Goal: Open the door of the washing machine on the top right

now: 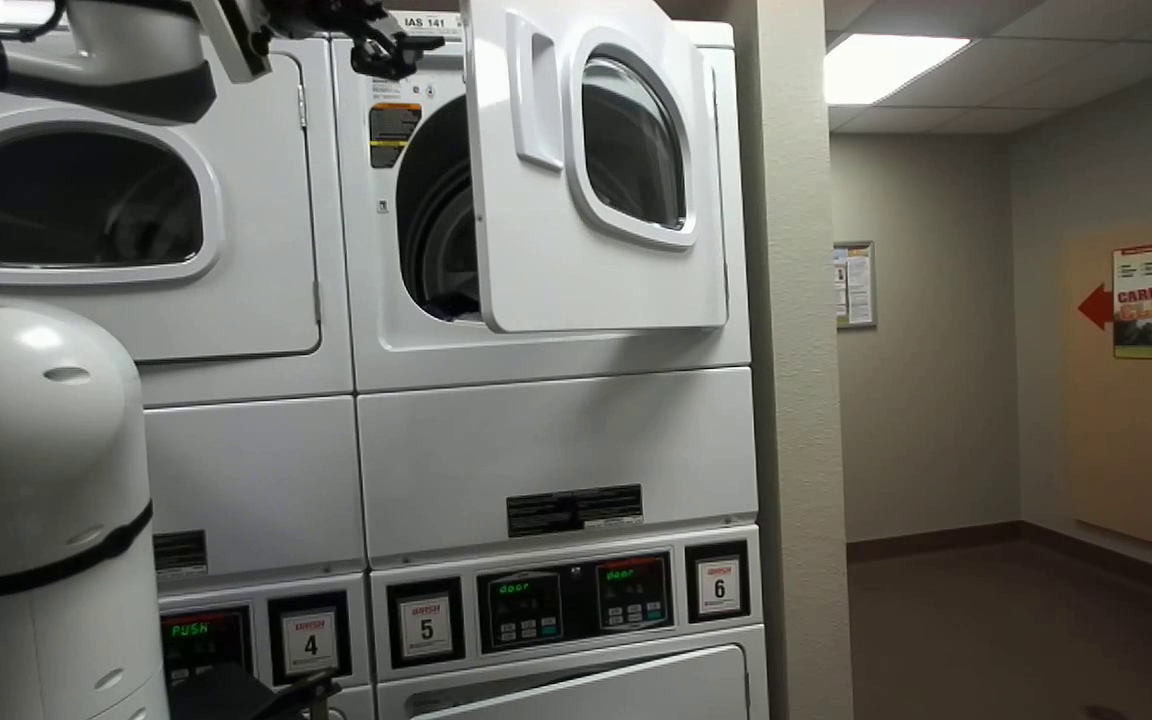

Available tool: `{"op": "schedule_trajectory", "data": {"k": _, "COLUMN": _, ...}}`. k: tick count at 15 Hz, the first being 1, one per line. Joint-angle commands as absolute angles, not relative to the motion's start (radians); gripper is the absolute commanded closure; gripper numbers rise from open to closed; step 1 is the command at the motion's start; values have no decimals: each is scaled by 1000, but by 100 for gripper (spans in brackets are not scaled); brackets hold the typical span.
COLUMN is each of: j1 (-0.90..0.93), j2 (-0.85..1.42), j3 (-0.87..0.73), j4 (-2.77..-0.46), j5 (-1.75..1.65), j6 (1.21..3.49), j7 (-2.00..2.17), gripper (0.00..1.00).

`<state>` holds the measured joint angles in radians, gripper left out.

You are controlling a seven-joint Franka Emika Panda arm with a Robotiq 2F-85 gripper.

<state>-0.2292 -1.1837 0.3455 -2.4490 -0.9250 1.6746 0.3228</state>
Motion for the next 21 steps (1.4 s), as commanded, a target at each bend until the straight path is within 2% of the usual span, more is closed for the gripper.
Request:
{"op": "schedule_trajectory", "data": {"k": 1, "j1": -187, "j2": -1131, "j3": 296, "j4": -2426, "j5": -1017, "j6": 1556, "j7": 360, "gripper": 0}}
{"op": "schedule_trajectory", "data": {"k": 4, "j1": -125, "j2": -1099, "j3": 257, "j4": -2415, "j5": -999, "j6": 1503, "j7": 377, "gripper": 0}}
{"op": "schedule_trajectory", "data": {"k": 8, "j1": -2, "j2": -1042, "j3": 222, "j4": -2396, "j5": -925, "j6": 1561, "j7": 442, "gripper": 0}}
{"op": "schedule_trajectory", "data": {"k": 13, "j1": 109, "j2": -956, "j3": 187, "j4": -2357, "j5": -787, "j6": 1728, "j7": 492, "gripper": 0}}
{"op": "schedule_trajectory", "data": {"k": 21, "j1": 125, "j2": -869, "j3": 111, "j4": -2306, "j5": -440, "j6": 2051, "j7": 334, "gripper": 0}}
